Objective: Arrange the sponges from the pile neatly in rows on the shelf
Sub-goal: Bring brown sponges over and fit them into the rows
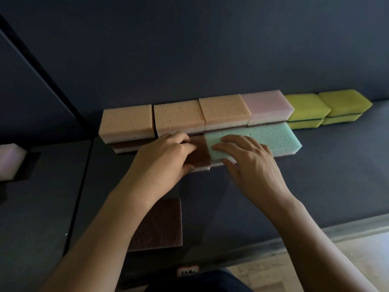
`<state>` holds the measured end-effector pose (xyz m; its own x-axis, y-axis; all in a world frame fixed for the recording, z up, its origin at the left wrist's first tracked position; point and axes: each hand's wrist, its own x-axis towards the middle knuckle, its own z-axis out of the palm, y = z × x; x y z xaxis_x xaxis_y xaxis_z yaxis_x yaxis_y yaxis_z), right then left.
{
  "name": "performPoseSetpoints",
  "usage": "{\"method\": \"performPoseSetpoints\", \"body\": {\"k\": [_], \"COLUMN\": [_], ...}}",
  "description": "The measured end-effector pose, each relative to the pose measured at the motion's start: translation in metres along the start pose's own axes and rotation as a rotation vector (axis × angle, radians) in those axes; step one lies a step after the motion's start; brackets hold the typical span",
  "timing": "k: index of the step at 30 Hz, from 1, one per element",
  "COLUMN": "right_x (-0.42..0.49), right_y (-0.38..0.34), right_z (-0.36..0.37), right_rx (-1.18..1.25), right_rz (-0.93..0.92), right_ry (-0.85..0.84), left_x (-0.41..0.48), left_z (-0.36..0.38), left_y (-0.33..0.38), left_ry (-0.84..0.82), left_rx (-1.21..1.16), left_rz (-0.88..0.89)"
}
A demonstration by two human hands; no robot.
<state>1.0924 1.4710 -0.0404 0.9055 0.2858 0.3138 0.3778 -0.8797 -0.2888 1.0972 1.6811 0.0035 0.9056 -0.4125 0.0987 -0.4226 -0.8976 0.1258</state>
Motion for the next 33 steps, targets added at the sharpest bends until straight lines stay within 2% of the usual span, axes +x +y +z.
{"method": "performPoseSetpoints", "body": {"k": [6,14,19,23,29,33], "right_x": [0.003,0.007,0.014,0.016,0.012,0.007], "right_y": [-0.010,-0.054,-0.074,-0.084,-0.094,-0.102], "right_z": [-0.016,-0.008,-0.002,0.000,-0.006,-0.012], "right_rx": [0.068,0.140,0.190,0.231,0.308,0.310], "right_rz": [-0.016,-0.205,-0.282,-0.303,-0.339,-0.347], "right_ry": [-0.032,0.003,-0.031,-0.053,-0.176,-0.325], "left_x": [-0.023,-0.092,-0.122,-0.131,-0.136,-0.141], "left_z": [-0.020,-0.036,-0.037,-0.033,-0.034,-0.036], "left_y": [-0.003,-0.018,-0.027,-0.022,-0.032,-0.044], "left_ry": [0.034,0.009,-0.131,-0.203,-0.110,-0.039], "left_rx": [-0.086,-0.186,-0.228,-0.154,-0.144,-0.143], "left_rz": [-0.016,-0.058,-0.131,-0.120,-0.174,-0.224]}}
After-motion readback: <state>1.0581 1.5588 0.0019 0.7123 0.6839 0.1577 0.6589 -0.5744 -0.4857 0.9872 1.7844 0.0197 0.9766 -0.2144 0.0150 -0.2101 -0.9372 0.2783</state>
